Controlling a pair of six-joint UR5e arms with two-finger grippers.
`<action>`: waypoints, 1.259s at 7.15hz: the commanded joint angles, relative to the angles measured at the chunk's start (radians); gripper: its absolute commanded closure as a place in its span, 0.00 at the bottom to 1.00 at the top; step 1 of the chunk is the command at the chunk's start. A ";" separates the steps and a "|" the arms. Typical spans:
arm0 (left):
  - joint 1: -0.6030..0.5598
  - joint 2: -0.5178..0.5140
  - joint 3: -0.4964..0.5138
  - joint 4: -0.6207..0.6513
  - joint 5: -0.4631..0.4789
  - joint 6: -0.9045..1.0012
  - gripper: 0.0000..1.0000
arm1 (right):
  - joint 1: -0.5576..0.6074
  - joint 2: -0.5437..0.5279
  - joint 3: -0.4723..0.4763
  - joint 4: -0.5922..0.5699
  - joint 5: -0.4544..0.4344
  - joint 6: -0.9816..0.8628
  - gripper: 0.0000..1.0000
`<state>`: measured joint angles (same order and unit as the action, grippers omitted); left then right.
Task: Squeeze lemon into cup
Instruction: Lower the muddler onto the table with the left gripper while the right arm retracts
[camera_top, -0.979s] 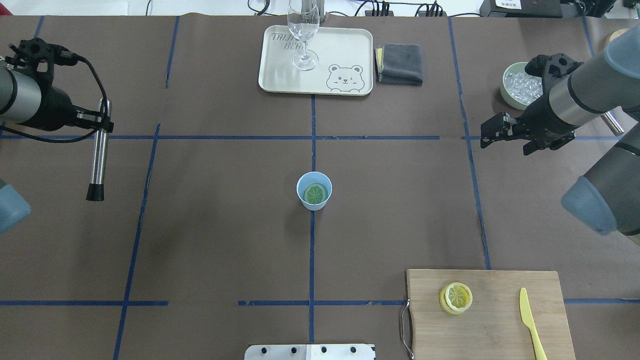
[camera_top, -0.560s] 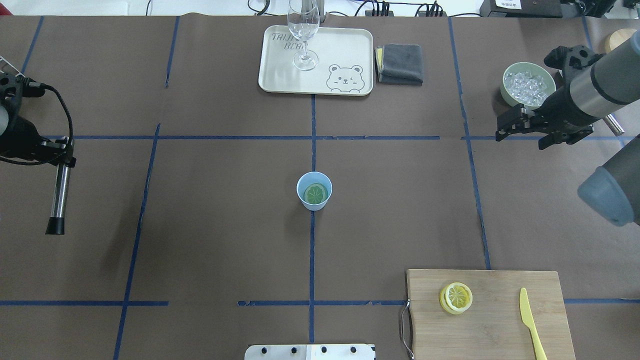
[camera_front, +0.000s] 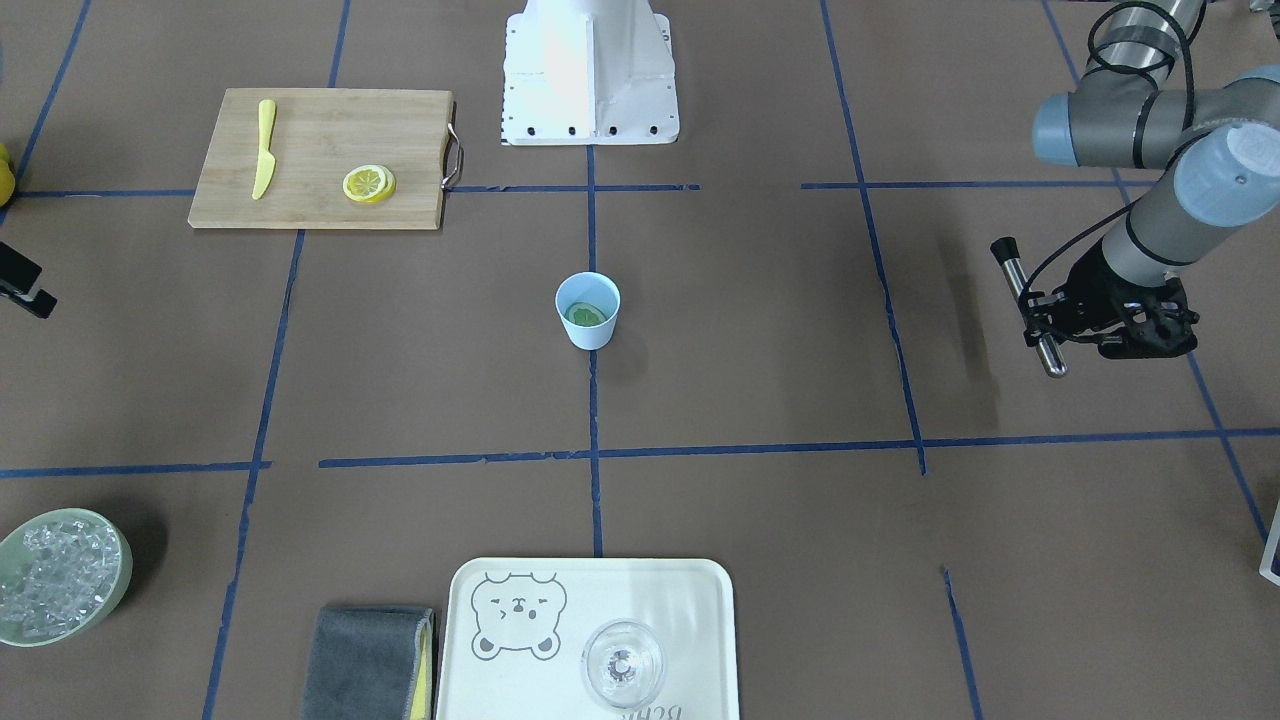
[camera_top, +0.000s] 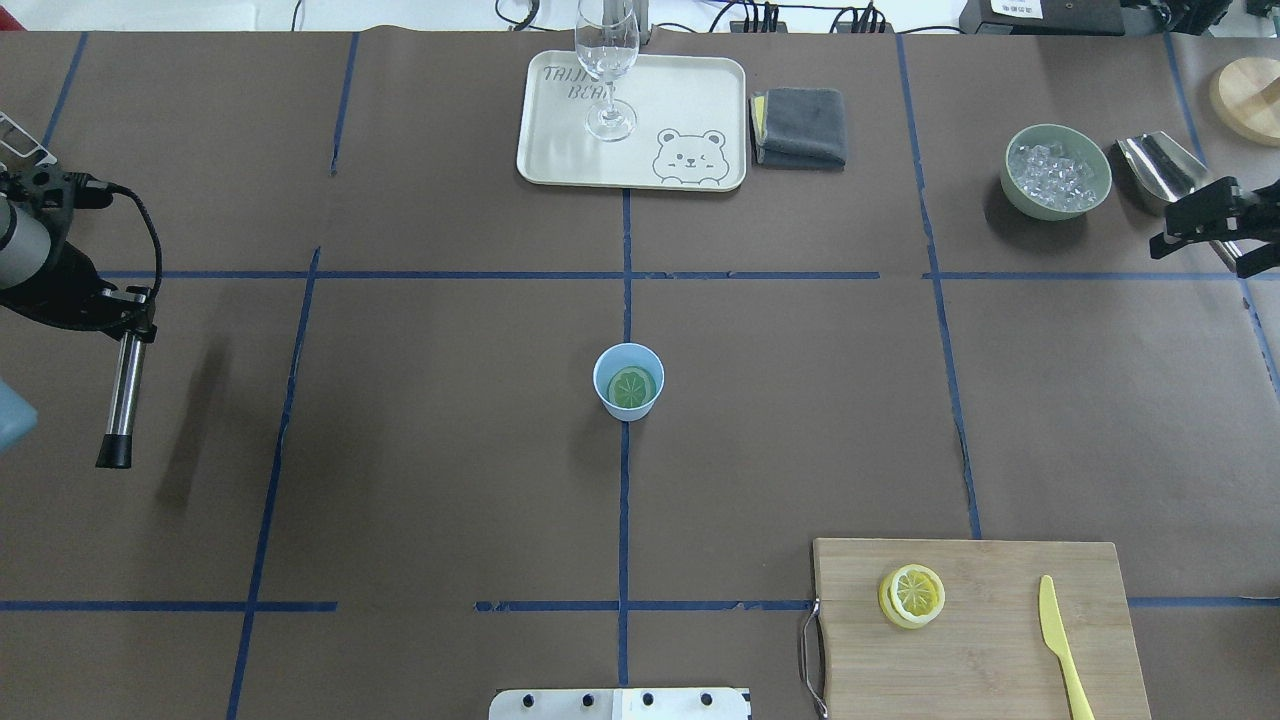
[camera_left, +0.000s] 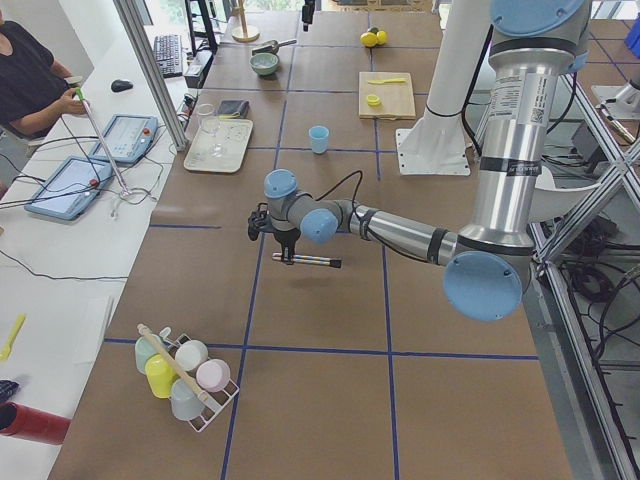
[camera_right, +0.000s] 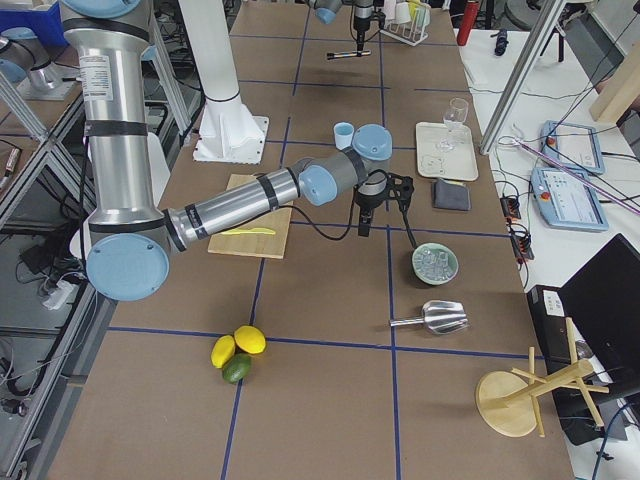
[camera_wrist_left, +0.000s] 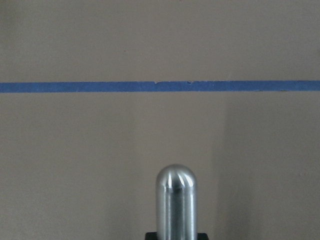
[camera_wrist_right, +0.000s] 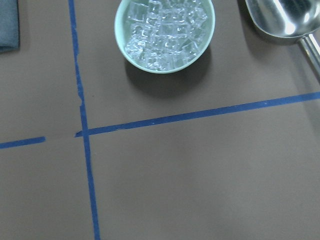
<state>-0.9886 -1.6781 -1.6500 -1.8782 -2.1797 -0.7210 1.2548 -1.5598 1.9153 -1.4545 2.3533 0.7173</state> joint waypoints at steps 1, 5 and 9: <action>0.002 -0.031 0.054 -0.001 0.000 0.052 1.00 | 0.047 -0.051 -0.010 -0.003 0.004 -0.105 0.00; 0.033 -0.061 0.108 0.011 -0.003 0.057 1.00 | 0.051 -0.052 -0.025 -0.003 0.003 -0.127 0.00; 0.033 -0.054 0.110 0.014 -0.003 0.049 0.62 | 0.055 -0.063 -0.019 -0.001 0.004 -0.125 0.00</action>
<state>-0.9563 -1.7349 -1.5407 -1.8641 -2.1828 -0.6691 1.3089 -1.6216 1.8983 -1.4559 2.3577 0.5909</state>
